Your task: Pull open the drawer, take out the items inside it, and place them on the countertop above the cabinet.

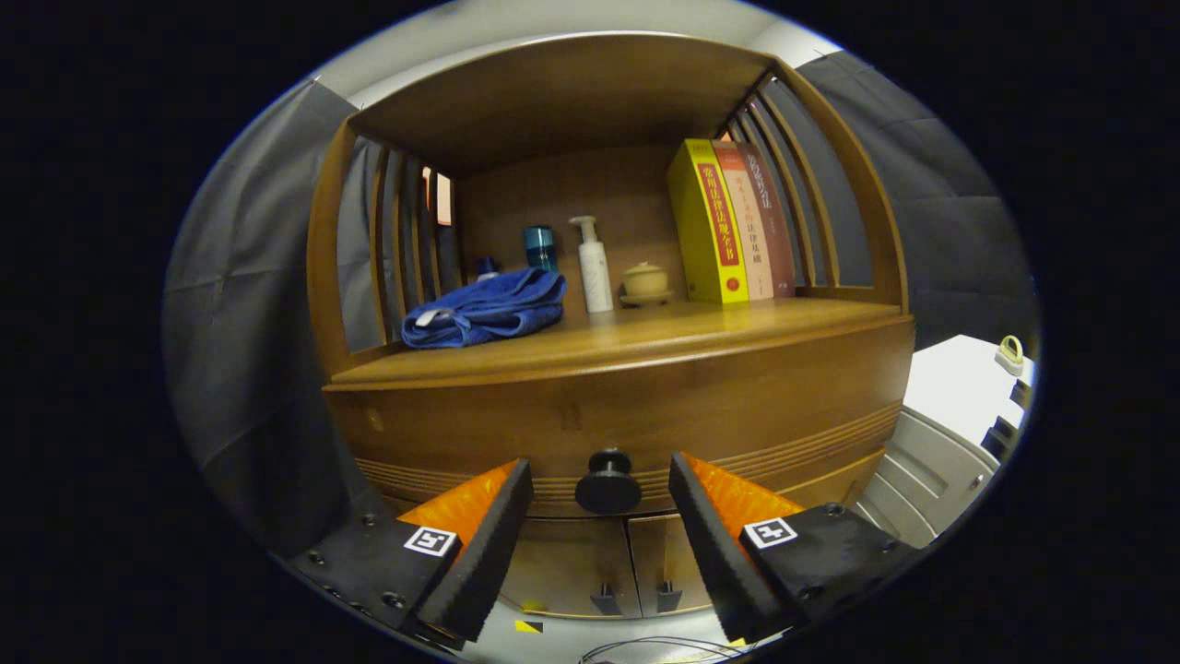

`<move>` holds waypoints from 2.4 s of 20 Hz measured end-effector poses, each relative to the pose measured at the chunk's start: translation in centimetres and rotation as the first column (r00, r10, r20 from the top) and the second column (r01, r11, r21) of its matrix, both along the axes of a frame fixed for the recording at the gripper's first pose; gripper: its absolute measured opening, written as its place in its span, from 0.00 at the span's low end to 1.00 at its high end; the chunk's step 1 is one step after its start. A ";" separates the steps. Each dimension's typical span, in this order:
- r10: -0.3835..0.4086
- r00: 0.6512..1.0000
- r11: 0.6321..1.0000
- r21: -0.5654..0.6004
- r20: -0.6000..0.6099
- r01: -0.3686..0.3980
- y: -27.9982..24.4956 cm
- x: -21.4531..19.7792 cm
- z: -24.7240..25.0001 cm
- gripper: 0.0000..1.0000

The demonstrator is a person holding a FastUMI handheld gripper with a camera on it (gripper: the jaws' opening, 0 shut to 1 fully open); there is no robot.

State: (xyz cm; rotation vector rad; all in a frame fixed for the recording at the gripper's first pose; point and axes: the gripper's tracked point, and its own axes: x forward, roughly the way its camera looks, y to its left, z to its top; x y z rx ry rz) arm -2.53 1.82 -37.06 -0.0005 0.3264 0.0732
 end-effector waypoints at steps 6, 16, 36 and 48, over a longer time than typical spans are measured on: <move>-0.038 0.999 0.999 0.014 -0.014 0.038 -0.5 1.6 -1.9 0.74; -0.063 0.996 0.998 -0.004 -0.055 0.063 -1.1 1.4 -2.6 0.44; -0.064 0.995 0.997 -0.047 -0.076 0.061 -1.0 -12.4 0.5 0.40; -0.070 0.993 0.996 -0.059 -0.093 0.065 -1.4 -17.3 1.1 0.40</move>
